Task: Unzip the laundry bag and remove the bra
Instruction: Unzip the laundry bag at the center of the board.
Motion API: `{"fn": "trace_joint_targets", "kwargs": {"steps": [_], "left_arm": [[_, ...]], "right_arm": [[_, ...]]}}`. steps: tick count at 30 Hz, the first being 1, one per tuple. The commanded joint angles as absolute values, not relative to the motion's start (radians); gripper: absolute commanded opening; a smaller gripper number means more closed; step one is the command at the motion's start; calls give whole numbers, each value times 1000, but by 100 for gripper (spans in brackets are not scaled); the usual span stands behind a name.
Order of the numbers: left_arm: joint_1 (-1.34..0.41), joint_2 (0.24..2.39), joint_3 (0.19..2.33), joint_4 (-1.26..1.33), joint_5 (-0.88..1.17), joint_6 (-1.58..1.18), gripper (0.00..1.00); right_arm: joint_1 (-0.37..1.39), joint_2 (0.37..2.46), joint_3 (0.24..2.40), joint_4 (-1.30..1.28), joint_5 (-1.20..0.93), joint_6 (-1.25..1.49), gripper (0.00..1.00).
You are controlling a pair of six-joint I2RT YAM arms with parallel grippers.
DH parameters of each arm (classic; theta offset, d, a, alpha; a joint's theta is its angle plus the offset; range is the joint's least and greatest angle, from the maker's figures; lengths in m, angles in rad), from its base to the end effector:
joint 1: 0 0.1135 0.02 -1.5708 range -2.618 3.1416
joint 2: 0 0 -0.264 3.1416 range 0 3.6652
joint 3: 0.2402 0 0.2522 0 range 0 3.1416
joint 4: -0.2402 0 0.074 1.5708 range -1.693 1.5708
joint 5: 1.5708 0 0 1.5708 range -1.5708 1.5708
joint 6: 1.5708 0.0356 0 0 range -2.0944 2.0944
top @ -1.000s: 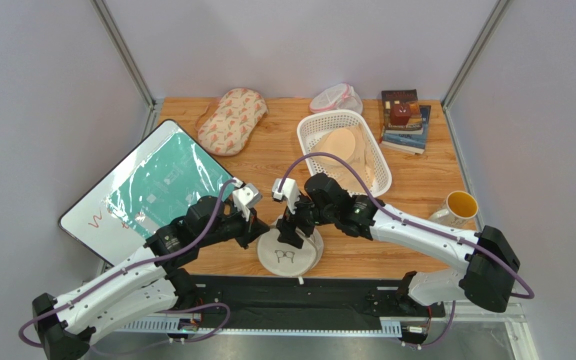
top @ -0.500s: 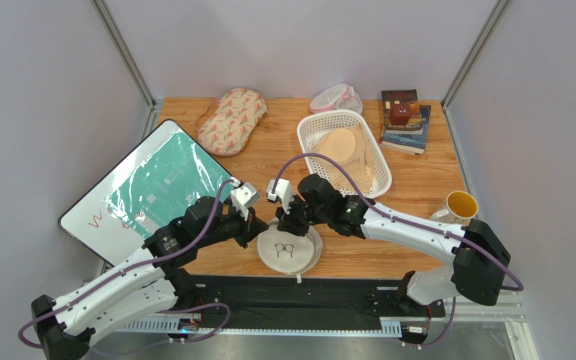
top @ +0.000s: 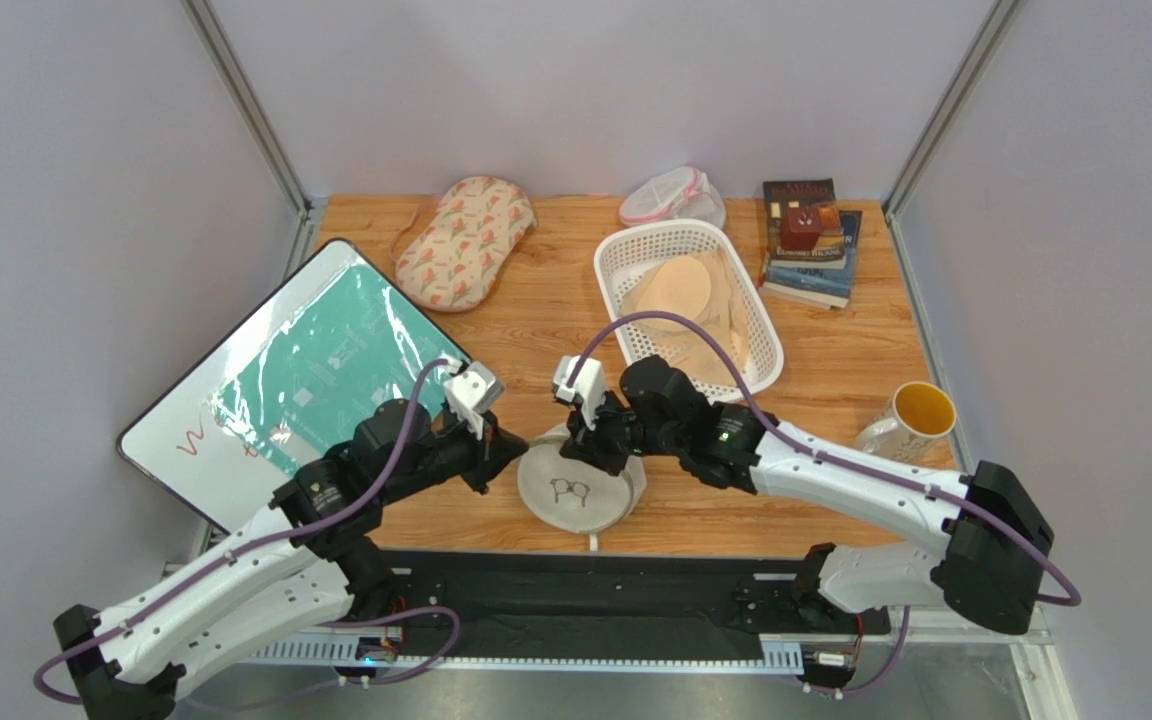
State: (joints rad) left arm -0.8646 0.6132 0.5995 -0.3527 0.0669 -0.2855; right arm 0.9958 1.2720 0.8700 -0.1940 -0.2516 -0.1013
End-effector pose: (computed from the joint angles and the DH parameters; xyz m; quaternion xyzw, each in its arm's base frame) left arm 0.0969 -0.1173 0.2828 0.2533 0.7839 -0.3310 0.4601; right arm 0.1454 0.2406 0.2643 -0.5072 0.7173 0.3009 0.3710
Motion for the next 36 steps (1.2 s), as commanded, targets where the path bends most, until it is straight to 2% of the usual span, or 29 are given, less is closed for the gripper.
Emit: {"fn": "trace_joint_targets", "kwargs": {"steps": [1,22,24,25,28,32,36], "left_arm": [[-861,578,601,-385,-29,-305,0],[-861,518,578,-472,-130,-385,0],[-861,520,583,-474,-109,-384,0],[-862,528,589,-472,-95,-379,0],[-861,544,612,-469,-46,-362,0],[-862,584,620,-428,14,-333,0],[-862,614,601,-353,106,-322,0]], "right_arm": [[989,1174,825,-187,-161,-69,0],[985,1009,735,-204,83,72,0],[985,1011,736,-219,66,75,5],[985,1014,747,-232,60,78,22],[985,1016,770,-288,23,77,48],[985,999,795,-324,-21,63,43],[985,994,792,-336,-26,57,51]]}}
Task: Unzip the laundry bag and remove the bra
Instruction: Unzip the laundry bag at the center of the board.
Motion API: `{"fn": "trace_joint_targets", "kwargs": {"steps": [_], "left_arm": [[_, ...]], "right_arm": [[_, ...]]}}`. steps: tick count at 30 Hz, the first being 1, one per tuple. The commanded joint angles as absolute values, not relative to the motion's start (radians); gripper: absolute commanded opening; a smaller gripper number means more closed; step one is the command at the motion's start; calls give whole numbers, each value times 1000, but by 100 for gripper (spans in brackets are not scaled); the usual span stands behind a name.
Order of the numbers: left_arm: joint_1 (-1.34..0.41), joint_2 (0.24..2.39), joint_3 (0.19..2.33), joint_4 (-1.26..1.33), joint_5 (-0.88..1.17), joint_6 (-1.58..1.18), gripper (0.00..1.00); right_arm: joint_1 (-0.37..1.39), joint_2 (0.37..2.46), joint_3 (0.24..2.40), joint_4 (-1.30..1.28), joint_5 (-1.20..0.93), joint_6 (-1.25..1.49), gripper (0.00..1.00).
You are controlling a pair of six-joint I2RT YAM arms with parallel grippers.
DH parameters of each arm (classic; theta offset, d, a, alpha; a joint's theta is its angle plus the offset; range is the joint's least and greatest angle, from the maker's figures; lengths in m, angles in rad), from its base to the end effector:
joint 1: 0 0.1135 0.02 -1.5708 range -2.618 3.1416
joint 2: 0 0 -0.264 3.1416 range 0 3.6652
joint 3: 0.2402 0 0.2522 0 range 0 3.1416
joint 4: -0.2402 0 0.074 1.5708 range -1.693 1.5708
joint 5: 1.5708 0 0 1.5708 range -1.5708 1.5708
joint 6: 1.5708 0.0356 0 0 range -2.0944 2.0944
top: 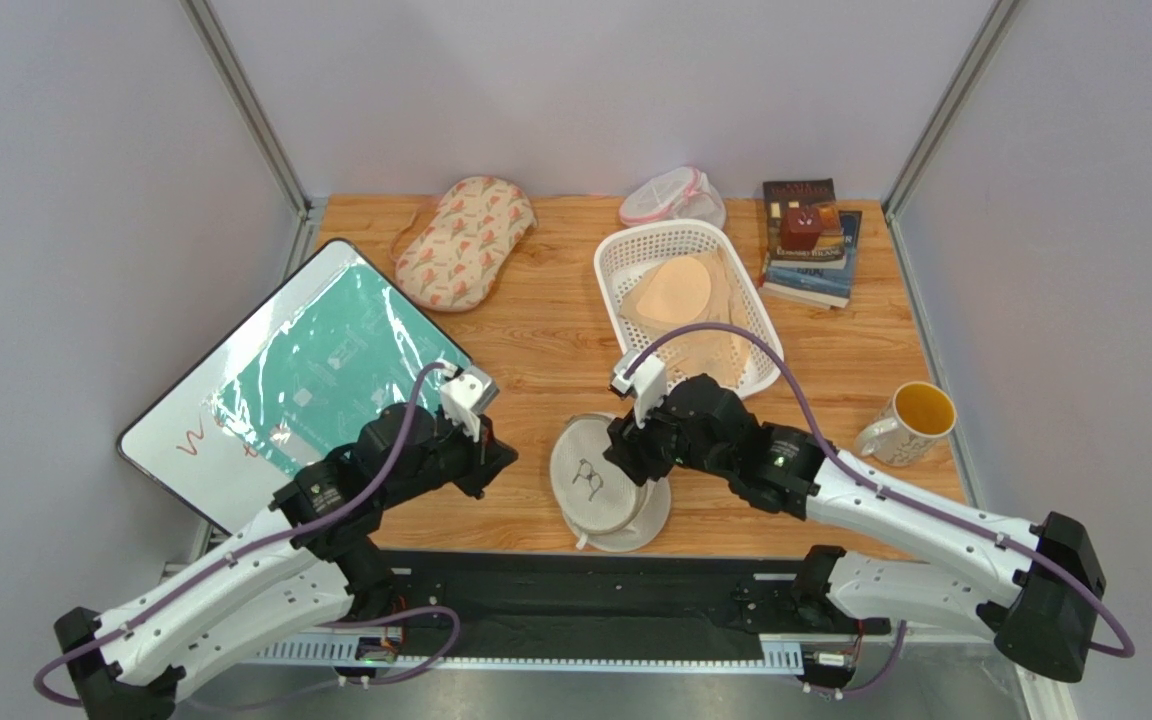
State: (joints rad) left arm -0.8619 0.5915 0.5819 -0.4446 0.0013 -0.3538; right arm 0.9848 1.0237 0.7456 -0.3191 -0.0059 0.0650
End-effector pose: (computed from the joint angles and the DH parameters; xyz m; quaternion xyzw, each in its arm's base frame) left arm 0.0943 -0.1100 0.2703 0.2135 0.8208 -0.3030 0.4345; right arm 0.1244 0.1878 0.2678 -0.3935 0.7914 0.2367 0.4035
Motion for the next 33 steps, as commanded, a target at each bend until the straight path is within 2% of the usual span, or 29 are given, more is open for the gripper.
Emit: {"fn": "trace_joint_targets", "kwargs": {"steps": [1,2,3,5,8,9,12,15,18,23,27,33], "left_arm": [[-861,621,601,-342,110,-322,0],[-861,639,603,-330,117,-321,0],[-862,647,604,-327,123,-321,0],[-862,678,611,-318,127,-322,1],[-861,704,601,-298,121,-339,18],[-861,706,595,-293,103,-344,29],[-861,713,592,-272,78,-356,50],[-861,724,601,-259,69,-362,64],[-861,747,610,-252,48,-362,71],[-859,805,618,-229,46,-383,73],[-836,815,612,-204,32,-413,76],[-784,790,584,-127,104,-399,79]], "right_arm": [[985,993,793,-339,-23,55,55],[985,996,793,-354,-21,55,58],[986,996,801,-363,-6,57,66],[985,1003,813,-402,35,66,72],[985,999,827,-423,75,71,75],[985,994,828,-420,80,69,76],[986,982,844,-410,101,68,76],[983,970,871,-402,138,75,76],[985,965,877,-376,103,86,76],[986,992,847,-318,46,123,75],[988,1019,754,-236,-98,204,74],[989,1028,608,-124,-120,371,73]]}}
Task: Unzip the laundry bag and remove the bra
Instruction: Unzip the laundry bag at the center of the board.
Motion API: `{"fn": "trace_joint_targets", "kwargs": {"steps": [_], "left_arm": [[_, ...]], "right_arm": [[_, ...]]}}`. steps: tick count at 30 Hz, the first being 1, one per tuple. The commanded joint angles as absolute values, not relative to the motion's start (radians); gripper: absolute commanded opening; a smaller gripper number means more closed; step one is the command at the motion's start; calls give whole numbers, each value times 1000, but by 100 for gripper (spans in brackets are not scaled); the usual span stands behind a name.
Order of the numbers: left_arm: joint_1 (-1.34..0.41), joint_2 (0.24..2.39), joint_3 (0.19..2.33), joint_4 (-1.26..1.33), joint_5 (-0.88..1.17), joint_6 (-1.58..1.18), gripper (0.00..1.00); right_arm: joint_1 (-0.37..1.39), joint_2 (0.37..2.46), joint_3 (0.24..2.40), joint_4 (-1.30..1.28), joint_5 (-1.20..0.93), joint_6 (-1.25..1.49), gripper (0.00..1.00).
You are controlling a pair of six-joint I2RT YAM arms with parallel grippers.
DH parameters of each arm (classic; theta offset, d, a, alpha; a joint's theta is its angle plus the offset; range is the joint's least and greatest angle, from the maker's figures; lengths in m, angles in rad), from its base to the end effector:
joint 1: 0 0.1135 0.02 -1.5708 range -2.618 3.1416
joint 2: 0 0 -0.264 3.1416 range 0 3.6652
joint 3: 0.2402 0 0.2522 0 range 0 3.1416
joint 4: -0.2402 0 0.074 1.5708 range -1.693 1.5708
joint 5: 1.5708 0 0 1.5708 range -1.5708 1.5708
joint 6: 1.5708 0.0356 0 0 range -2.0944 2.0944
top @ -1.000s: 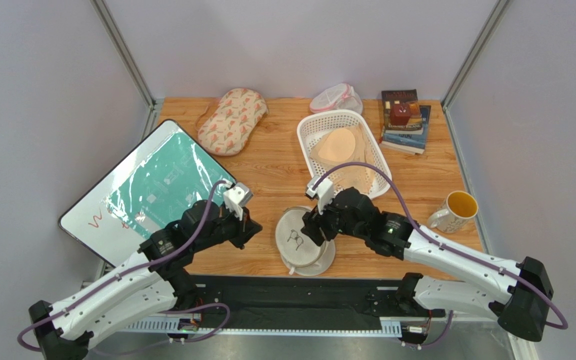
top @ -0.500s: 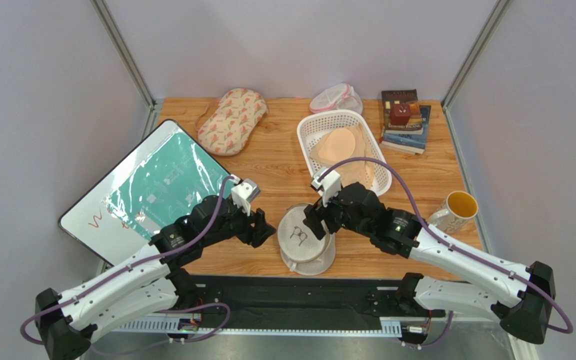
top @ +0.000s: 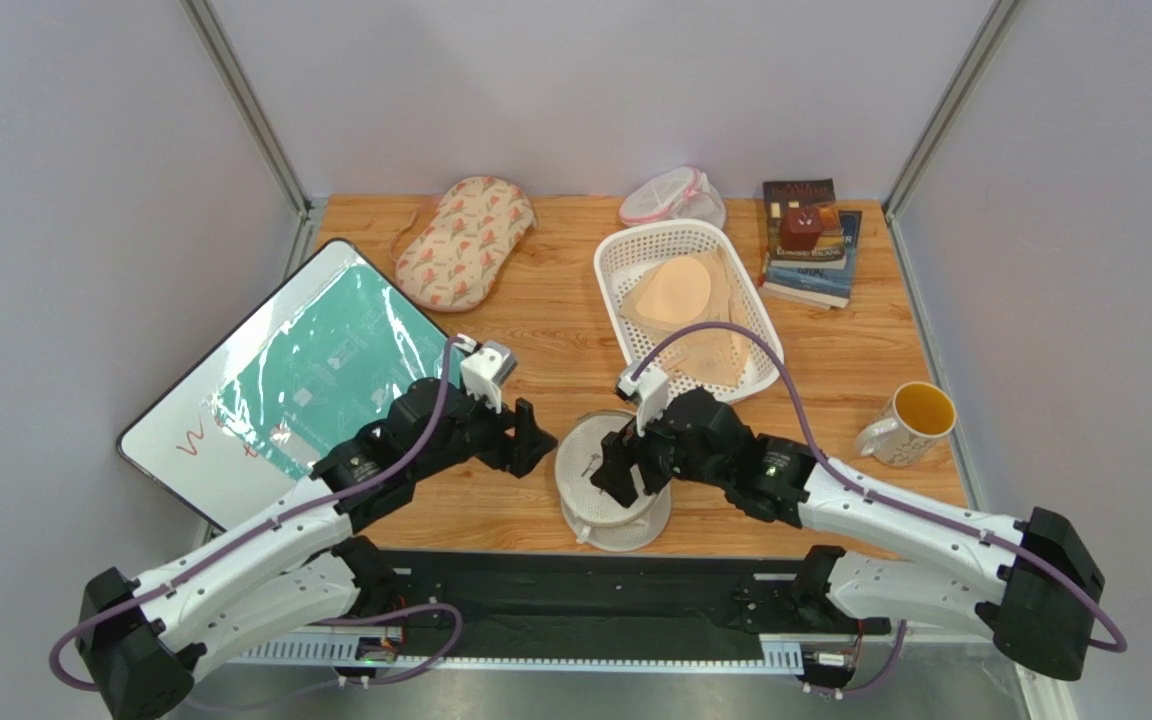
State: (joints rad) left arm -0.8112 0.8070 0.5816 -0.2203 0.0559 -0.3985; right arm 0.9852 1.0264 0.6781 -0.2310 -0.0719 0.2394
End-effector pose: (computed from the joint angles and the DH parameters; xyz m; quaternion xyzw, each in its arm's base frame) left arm 0.1283 -0.1380 0.2607 0.1878 0.8246 -0.3226 0.4251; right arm 0.1226 0.1895 0.2522 -0.3362 0.8124 0.2991 0.3709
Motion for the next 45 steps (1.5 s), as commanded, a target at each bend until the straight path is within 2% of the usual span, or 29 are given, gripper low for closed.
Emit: {"fn": "trace_joint_targets", "kwargs": {"steps": [1,8,16,19,21,23,25,35,41,42,43,45], "left_arm": [[-781,795,583,-123,112,-391,78],[-724,821,540,-5,233,-393,79],[-709,1025,564,126,344,-439,79],[-709,1058,548,161,368,-466,79],[-709,1063,531,167,373,-477,79],[-709,1065,519,167,373,-485,79],[-709,1071,511,187,385,-500,80],[-709,1209,545,118,345,-518,81],[-709,1265,541,178,380,-551,81],[-709,1273,545,179,382,-552,79],[-709,1278,549,181,391,-552,71],[-709,1281,545,211,411,-564,62]], "right_arm": [[991,1029,576,-118,-120,386,73],[997,1025,477,-98,-94,469,72],[1031,1002,446,-109,-58,485,72],[1031,951,534,-236,-2,457,75],[1028,921,613,-311,119,448,78],[1014,907,649,-399,173,437,85],[997,897,678,-439,184,431,86],[824,929,647,-385,52,420,86],[723,937,604,-324,-78,419,86],[721,936,600,-319,-83,416,86],[718,933,597,-316,-84,417,86],[715,925,586,-316,-92,414,86]]}}
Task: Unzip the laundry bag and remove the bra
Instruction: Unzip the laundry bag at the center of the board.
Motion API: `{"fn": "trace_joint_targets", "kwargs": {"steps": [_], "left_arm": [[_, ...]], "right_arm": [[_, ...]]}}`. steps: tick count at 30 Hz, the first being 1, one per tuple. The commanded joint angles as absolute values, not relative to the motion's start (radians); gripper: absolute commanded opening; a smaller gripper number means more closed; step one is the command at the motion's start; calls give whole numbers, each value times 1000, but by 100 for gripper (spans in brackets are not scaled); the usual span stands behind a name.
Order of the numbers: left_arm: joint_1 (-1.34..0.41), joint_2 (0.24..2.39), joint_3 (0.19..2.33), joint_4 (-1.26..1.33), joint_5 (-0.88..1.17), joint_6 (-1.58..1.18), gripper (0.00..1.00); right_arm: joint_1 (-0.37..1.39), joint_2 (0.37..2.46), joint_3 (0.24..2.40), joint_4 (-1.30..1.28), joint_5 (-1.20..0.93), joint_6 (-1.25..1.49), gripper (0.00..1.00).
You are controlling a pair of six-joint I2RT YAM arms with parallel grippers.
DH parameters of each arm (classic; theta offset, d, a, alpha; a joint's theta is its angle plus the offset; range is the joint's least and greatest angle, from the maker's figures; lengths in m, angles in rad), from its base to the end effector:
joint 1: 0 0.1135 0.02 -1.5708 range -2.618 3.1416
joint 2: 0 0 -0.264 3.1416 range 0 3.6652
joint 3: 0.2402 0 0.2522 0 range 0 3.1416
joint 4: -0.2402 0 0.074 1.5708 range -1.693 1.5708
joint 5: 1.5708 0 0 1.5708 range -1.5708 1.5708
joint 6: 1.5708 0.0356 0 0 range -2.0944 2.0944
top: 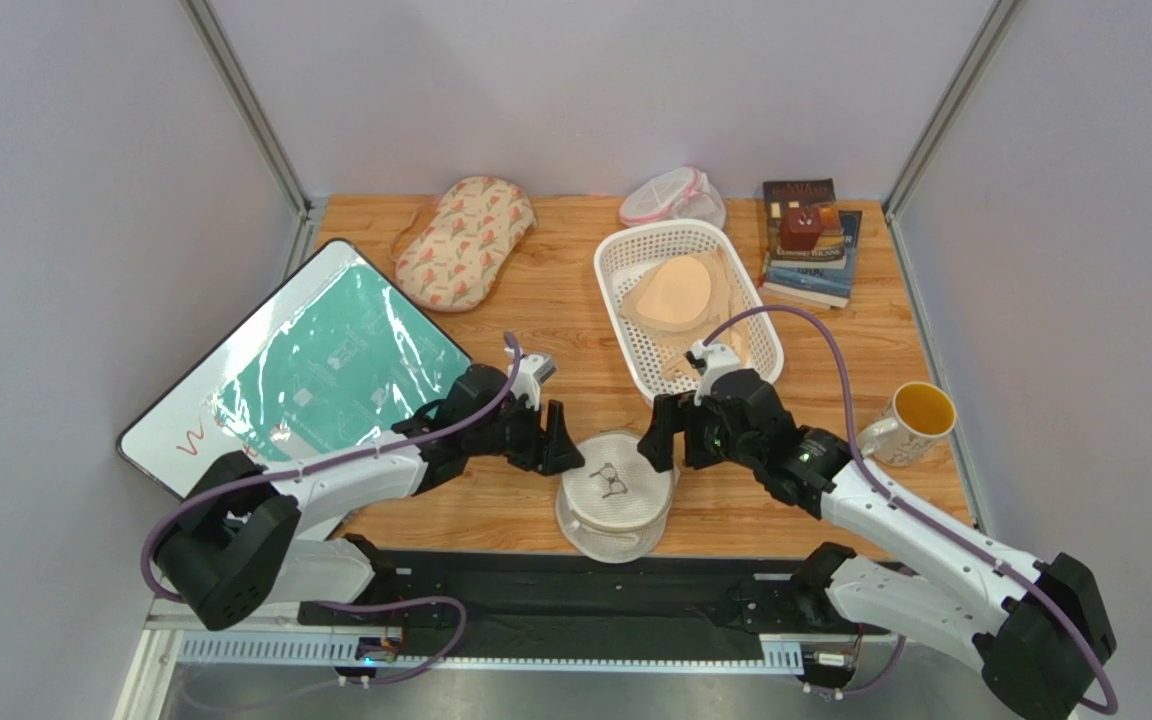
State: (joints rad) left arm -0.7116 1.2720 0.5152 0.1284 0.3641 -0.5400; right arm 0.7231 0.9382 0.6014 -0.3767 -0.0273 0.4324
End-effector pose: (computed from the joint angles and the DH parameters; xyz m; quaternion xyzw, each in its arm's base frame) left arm 0.1798 -0.1718 0.1782 0.1570 0.8660 -0.3923 0.2674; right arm 0.1477 0.1316 0.2304 -0.1373 0.8990 0.2374 0.3414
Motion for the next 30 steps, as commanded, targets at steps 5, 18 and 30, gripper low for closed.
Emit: {"fn": "trace_joint_targets", "kwargs": {"steps": [5,18,30], "left_arm": [[-709,1281,529,264,459,-600,50],[-710,1310,532,227,459,-614,63],[-736,1278,511,304,485,-615,7]], "right_arm": [[696,913,575,-311,-112,414,86],[690,867,586,-310,-143,410,85],[690,854,587,-310,-159,388,85]]}}
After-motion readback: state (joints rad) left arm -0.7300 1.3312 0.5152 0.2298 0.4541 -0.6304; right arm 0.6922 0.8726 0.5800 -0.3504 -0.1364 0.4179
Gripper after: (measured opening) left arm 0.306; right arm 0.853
